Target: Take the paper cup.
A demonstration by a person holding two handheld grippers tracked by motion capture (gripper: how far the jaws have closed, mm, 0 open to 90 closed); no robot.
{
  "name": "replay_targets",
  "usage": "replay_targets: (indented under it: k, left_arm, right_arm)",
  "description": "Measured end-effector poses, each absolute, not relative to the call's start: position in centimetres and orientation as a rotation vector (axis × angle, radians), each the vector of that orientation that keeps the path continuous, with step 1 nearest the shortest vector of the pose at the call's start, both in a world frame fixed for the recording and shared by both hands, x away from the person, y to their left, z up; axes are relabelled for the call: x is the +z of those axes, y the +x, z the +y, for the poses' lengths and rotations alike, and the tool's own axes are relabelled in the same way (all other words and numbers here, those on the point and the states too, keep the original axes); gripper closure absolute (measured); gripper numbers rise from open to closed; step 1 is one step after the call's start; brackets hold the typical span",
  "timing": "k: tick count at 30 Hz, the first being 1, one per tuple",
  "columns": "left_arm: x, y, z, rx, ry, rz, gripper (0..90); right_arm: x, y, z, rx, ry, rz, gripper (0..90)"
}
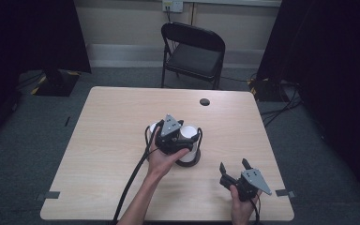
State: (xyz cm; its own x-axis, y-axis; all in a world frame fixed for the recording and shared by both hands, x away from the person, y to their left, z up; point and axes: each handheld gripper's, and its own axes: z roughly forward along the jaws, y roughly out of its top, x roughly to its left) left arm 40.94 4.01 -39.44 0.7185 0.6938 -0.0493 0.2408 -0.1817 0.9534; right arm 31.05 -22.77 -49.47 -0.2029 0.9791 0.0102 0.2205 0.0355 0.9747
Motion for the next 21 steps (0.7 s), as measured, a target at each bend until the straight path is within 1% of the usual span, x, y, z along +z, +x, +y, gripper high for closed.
replay_targets:
  k: [5, 11, 17, 21]
  left_arm:
    - [-40.0, 41.3, 3.7, 0.468, 1.779, 0.755, 22.0]
    - [-40.5, 41.3, 3.6, 0.493, 1.782, 0.770, 22.6]
    - [-40.8, 41.1, 3.4, 0.512, 1.784, 0.752, 24.7]
    - [-40.8, 41.1, 3.2, 0.550, 1.798, 0.739, 29.9]
  right_arm:
    - [-49.5, 31.1, -22.8, 1.236, 1.262, 1.538, 13.4]
    - [-49.5, 31.0, -22.8, 1.240, 1.263, 1.538, 13.4]
    - [-49.5, 31.0, -22.8, 1.242, 1.268, 1.531, 13.8]
    - [-49.5, 31.0, -22.8, 1.245, 1.272, 1.528, 14.1]
